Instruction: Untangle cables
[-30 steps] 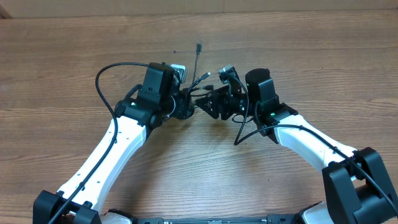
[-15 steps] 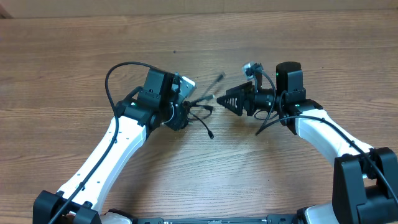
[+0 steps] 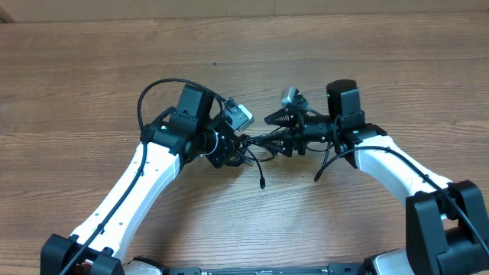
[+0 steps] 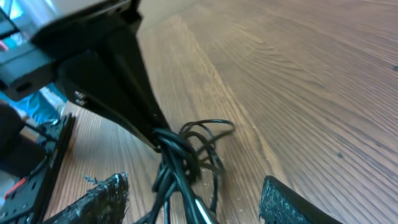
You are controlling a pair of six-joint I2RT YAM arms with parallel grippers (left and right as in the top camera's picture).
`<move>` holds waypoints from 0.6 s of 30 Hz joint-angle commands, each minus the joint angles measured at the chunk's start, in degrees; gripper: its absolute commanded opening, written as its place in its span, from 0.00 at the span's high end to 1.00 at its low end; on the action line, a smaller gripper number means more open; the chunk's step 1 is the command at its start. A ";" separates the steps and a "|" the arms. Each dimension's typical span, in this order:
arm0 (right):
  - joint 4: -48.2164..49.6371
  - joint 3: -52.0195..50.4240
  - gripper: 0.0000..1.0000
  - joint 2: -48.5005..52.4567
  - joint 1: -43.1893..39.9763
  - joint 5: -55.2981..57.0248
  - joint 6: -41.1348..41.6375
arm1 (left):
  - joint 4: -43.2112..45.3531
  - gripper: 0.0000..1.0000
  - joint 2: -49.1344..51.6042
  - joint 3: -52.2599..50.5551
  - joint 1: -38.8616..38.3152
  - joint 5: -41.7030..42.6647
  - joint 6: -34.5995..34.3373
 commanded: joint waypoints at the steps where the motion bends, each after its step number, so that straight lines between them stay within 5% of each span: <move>1: -0.68 1.16 0.34 -0.26 1.44 0.44 -3.76 | 0.33 0.96 -1.31 0.94 -0.15 4.24 1.92; 18: -6.27 1.11 0.60 -0.26 2.43 3.61 -5.25 | 5.62 0.96 -1.31 0.94 -0.11 5.86 -3.72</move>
